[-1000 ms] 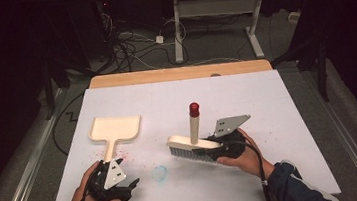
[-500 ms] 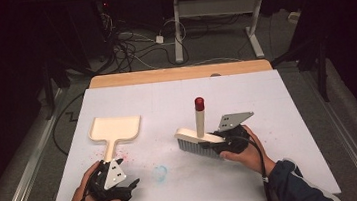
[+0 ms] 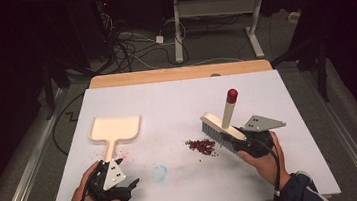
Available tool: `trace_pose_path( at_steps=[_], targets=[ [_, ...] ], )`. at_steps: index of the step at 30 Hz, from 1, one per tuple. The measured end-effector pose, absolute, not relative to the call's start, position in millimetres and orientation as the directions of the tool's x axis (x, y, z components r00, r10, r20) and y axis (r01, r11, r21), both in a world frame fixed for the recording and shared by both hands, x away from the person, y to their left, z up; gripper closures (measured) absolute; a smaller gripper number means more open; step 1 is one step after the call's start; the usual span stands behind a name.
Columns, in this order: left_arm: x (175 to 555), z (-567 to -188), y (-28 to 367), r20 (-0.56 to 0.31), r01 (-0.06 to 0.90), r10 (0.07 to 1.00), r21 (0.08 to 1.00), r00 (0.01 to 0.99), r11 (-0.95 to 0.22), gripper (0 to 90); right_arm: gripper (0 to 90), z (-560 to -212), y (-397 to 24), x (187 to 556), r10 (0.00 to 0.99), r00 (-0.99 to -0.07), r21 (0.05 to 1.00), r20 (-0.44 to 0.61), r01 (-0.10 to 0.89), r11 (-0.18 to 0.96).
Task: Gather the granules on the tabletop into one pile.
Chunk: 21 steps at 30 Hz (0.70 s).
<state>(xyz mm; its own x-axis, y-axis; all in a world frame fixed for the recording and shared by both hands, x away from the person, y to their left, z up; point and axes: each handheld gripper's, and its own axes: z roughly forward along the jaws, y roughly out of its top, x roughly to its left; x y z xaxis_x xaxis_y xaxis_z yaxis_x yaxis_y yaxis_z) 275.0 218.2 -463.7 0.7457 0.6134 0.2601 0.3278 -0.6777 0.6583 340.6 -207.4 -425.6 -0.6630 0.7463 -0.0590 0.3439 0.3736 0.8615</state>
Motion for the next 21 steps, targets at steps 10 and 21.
trace_pose_path(
  at_steps=[10, 21],
  targets=[
    [276.4, -463.2, 218.7, 0.243, 0.320, 0.610, 0.675, 0.754, -0.664, 18.6, 67.1, -444.3, -184.9, 330.1, 0.842, -0.526, 0.843, -0.120, 0.393, 0.366],
    [278.6, -461.6, 218.0, 0.242, 0.308, 0.607, 0.686, 0.757, -0.659, 18.6, 67.1, -445.7, -144.2, 336.0, 0.859, -0.484, 0.838, -0.167, 0.388, 0.382]
  ],
)
